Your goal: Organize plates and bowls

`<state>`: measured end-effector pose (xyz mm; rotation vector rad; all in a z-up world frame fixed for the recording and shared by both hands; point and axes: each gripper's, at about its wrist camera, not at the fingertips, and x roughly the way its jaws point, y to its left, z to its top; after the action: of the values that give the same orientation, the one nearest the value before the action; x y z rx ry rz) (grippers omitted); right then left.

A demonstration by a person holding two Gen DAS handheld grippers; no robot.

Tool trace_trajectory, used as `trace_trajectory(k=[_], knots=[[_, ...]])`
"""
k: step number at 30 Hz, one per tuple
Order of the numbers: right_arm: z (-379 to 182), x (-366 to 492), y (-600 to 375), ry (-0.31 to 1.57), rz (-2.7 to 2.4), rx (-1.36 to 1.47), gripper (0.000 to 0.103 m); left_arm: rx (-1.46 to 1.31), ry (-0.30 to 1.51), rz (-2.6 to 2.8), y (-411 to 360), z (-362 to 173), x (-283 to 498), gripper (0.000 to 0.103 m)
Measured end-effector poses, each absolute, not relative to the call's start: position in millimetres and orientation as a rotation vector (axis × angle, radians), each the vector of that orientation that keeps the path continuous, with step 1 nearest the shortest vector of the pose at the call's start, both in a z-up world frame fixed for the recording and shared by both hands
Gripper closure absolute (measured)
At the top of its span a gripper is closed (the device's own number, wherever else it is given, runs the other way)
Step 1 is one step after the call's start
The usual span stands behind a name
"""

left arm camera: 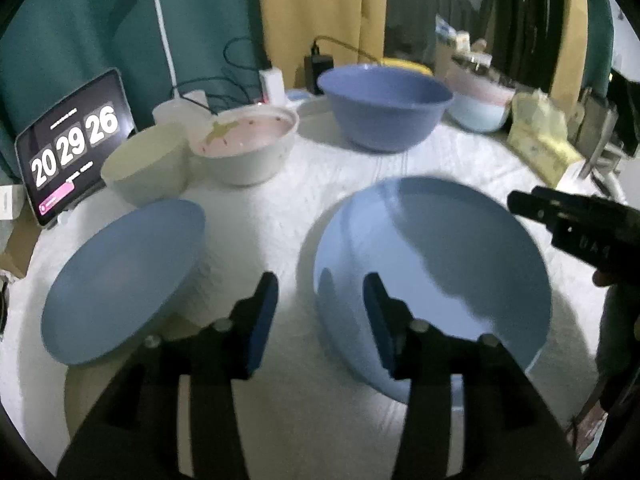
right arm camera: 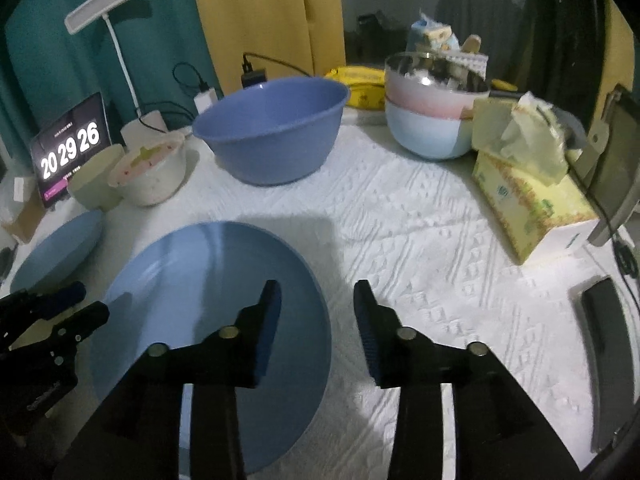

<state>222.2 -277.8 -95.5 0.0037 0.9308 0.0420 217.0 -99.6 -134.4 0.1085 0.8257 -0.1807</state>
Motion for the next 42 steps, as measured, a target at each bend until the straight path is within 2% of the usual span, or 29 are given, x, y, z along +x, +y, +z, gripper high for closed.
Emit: trace_trajectory(k=[22,23,26,27,42], knots=[[-51.3,201.0,-201.3,0.851,0.115,-0.077,0.061,0.018,0.686,-0.138,-31.5,-91.6,178.8,0.054],[-50.4,201.0,-197.9,0.850,0.119,-0.079,0.061,0.016,0.683,-0.133,-27.5,-90.7,177.8,0.053],[-48.8,200.8,-188.5,0.847,0.129,-0.085,0.061,-0.002,0.672,-0.120,-14.1,-87.7,174.9,0.036],[-48.4,200.9,-185.9,0.847,0.133,-0.088,0.061,-0.011,0.666,-0.116,-9.2,-86.4,174.1,0.034],[-47.4,213.3,-132.7,0.845,0.200,-0.132,0.061,-0.038,0.624,-0.010,50.3,-77.5,171.0,0.034]])
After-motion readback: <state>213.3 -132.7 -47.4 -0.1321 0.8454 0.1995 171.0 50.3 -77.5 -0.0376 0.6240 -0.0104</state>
